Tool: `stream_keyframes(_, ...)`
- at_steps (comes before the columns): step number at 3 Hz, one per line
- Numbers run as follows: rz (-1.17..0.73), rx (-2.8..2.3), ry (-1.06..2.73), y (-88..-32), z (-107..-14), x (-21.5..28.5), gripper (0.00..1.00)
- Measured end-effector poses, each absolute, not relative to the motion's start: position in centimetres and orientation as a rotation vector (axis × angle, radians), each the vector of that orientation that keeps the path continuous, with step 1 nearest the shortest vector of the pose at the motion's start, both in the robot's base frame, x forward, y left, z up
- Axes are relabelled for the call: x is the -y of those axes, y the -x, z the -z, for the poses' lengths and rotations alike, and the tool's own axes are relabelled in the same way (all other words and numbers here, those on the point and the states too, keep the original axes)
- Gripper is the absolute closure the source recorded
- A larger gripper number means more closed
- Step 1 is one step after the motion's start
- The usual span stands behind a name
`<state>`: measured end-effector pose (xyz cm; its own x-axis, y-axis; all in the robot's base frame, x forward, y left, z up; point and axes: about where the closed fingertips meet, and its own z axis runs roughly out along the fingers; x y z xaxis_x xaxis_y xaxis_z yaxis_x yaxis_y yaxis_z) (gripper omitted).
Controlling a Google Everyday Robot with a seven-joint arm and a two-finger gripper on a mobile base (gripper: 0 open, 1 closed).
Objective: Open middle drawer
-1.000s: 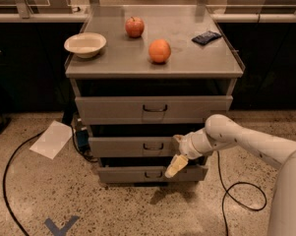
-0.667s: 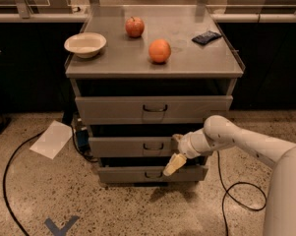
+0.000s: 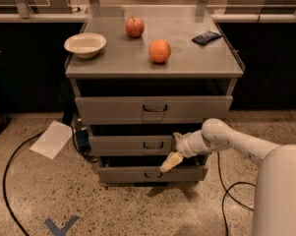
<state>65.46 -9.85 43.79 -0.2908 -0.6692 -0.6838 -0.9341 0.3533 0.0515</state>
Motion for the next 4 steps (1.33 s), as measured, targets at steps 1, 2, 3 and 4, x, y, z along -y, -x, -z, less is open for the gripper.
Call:
stream_keyframes(1,-0.611,-2.055,1.389,-65.5,-43.8,9.8,0.00)
stream_keyframes(2,-0.582,-2.015,1.392,-65.9,-45.3,9.5,0.00)
stream_keyframes(3,-0.581,-2.014,1.392,-65.9,-45.3,9.5,0.00)
stream_keyframes(4,-0.538,-2.012,1.401,-66.2,-44.8,9.5,0.00)
